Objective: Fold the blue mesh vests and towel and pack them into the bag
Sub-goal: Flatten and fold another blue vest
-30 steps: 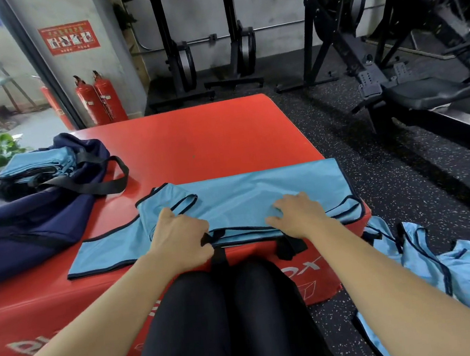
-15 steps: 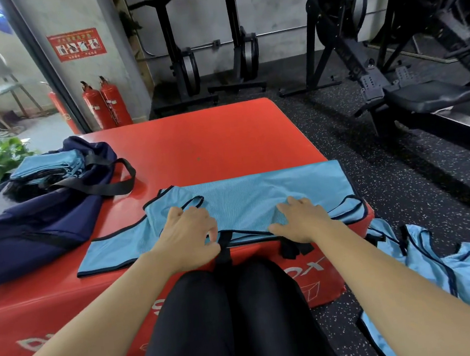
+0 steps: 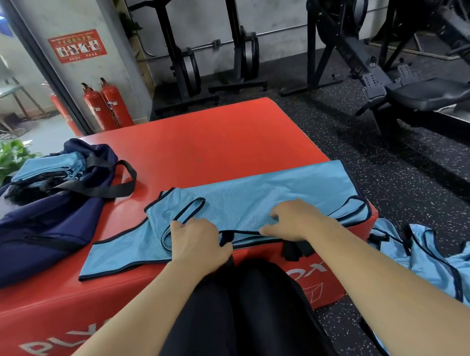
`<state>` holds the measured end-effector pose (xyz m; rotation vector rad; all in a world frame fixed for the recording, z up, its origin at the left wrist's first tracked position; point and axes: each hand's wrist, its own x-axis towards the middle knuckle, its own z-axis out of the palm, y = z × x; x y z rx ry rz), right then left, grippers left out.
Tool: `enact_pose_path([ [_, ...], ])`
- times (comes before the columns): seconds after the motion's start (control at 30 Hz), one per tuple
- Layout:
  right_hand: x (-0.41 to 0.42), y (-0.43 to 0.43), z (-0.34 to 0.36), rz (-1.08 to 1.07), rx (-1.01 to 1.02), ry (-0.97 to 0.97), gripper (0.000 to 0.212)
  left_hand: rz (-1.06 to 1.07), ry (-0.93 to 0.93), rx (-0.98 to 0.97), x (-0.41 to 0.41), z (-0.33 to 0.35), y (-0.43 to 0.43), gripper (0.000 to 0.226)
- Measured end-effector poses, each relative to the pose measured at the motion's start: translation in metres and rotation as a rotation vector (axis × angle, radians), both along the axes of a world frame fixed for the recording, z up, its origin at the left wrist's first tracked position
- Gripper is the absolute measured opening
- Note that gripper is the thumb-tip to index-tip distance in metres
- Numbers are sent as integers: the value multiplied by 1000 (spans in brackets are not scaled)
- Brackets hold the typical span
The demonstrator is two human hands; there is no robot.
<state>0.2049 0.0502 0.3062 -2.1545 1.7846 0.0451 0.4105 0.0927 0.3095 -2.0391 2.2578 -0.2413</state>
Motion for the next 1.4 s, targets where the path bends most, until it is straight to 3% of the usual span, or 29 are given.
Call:
enact_pose_path([
  [0.13,-2,1,2,-4,16,-13,42,20,171,-59,-1,-1,5,21],
  [0.27,-2,4,3,-12,19,-8,42,-44,225,-118,7,0,19,18],
  [0.37,0,6,4,-17,44,-20,42,-170,144,-24,10,-5,28,16],
  [0.5,-1,8,4,17,77,-20,31,-172,117,128,15,-5,23,28],
  [0.6,-4,13,4,44,123,21,68,-109,245,68,11,6,11,37],
  [0.63,-5,14,3,48,125,25,71,-85,305,-6,7,8,4,38],
  [0.7,-9,17,4,39,90,7,60,-72,433,-112,-3,9,-12,39],
  [0.8,-24,18,6,-30,-73,-8,39,-143,537,-46,-23,5,-39,23],
  [0.93,-69,10,6,-123,-330,219,32,-283,464,161,-58,-8,-65,37],
  [1.1,-129,6,-2,-211,-163,175,42,-345,146,338,-85,-20,-76,54],
  [1.2,-149,12,-2,-220,-246,104,29,-283,157,428,-84,-30,-78,60],
  [1.33,-160,15,3,-179,-230,369,25,-280,137,426,-83,-43,-73,92],
  [1.4,-149,13,9,-164,-336,386,37,-275,124,417,-84,-45,-74,96],
])
